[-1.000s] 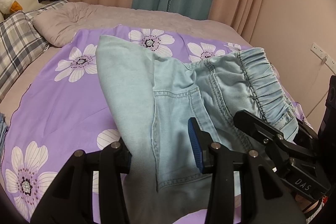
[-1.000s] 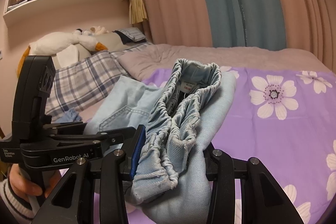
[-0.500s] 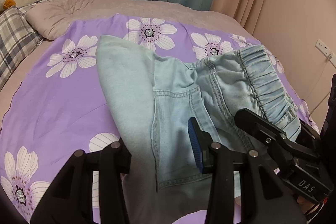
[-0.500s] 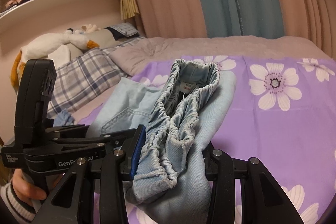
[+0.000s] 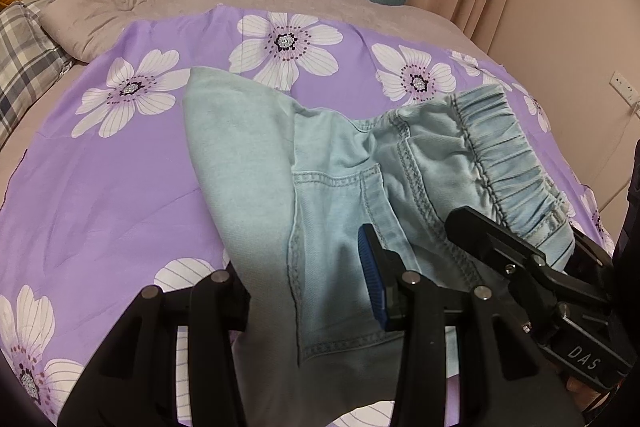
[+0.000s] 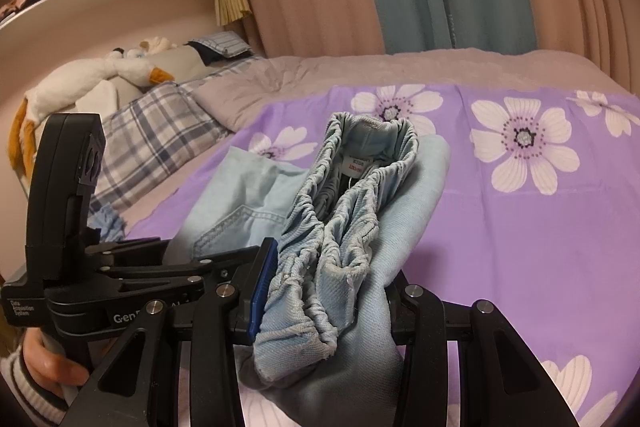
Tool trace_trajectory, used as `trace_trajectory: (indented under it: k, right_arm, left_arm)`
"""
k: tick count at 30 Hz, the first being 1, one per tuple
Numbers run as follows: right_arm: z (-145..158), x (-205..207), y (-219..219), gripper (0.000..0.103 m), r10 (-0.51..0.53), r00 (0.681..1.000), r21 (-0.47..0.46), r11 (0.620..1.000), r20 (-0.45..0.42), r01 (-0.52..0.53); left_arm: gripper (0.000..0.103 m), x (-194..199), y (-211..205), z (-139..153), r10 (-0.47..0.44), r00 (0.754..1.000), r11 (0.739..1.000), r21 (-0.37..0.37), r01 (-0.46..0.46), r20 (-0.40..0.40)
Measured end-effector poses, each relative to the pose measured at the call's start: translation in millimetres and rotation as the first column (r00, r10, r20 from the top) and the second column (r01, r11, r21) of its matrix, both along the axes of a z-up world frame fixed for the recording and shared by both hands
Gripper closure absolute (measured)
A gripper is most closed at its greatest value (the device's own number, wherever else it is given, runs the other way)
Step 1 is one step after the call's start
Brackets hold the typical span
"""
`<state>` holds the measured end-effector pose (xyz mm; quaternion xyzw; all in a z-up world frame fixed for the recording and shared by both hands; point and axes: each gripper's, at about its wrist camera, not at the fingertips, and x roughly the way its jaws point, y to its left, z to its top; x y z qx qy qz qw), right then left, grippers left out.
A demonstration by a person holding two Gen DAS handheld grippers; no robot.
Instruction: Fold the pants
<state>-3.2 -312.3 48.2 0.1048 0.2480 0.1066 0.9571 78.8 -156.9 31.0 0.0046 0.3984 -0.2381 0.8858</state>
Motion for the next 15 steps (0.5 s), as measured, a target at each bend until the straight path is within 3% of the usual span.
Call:
trace_trajectory:
  k: [15]
  right_arm:
    - [-18, 19, -6, 0.059, -0.026, 0.999, 0.021, 0.999, -0.041, 0.026]
  left_arm:
    - [0.062, 24, -14, -23, -0.007, 0.999, 1.0, 0.024, 0.007, -0.034]
